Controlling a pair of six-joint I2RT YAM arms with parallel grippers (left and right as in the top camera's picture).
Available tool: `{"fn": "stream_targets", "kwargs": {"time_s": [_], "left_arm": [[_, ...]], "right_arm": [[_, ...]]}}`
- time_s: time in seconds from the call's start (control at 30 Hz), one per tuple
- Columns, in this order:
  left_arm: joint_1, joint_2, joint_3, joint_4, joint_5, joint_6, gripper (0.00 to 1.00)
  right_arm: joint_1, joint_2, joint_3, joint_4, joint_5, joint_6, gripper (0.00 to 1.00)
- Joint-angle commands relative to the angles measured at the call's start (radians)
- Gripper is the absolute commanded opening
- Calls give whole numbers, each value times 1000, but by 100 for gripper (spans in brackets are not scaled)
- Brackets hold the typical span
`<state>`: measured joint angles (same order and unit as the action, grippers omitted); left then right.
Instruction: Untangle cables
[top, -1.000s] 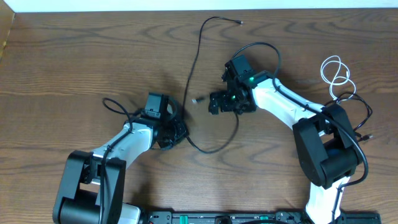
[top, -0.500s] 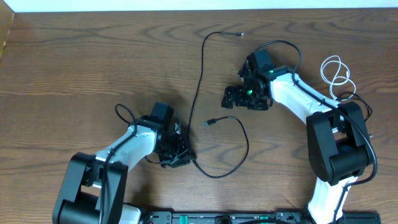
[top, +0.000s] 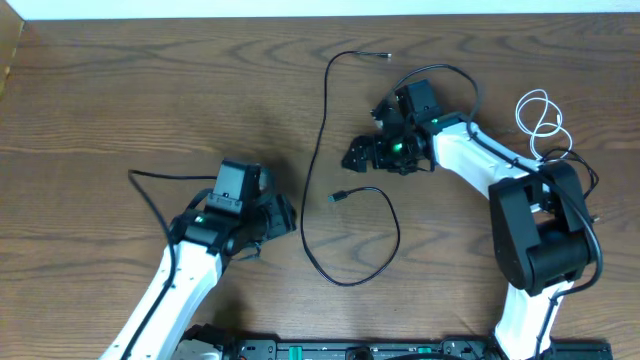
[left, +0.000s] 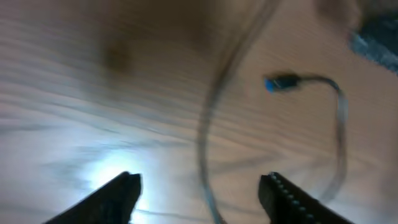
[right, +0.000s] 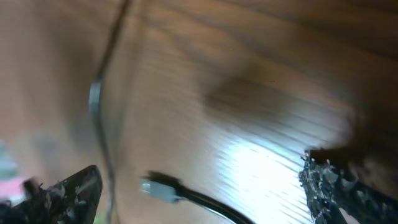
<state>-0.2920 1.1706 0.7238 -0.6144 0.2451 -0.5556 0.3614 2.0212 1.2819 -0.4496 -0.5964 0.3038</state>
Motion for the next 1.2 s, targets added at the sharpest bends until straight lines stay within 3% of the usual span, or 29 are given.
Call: {"fn": "stream_targets", "kwargs": {"time_s": [0.0, 0.03, 0.27, 0.37, 0.6, 1.17], "left_arm": [[-1, -22, 10, -45, -279, 32, 86], [-1, -21, 10, -61, -309, 32, 98], [-1, -20, 10, -90, -307, 10, 98], [-1, -20, 10, -89, -227, -101, 98], [-1, -20, 10, -89, -227, -104, 98], [-1, -20, 10, -89, -228, -105, 98]], "right_arm": [[52, 29, -16, 59, -81, 38, 99], [71, 29, -16, 86, -47, 72, 99], [216, 29, -16, 292, 181, 232, 99], [271, 29, -16, 316, 322, 301, 99], [361, 42, -17, 327, 511, 457, 99], [443, 87, -17, 353, 595, 461, 99]]}}
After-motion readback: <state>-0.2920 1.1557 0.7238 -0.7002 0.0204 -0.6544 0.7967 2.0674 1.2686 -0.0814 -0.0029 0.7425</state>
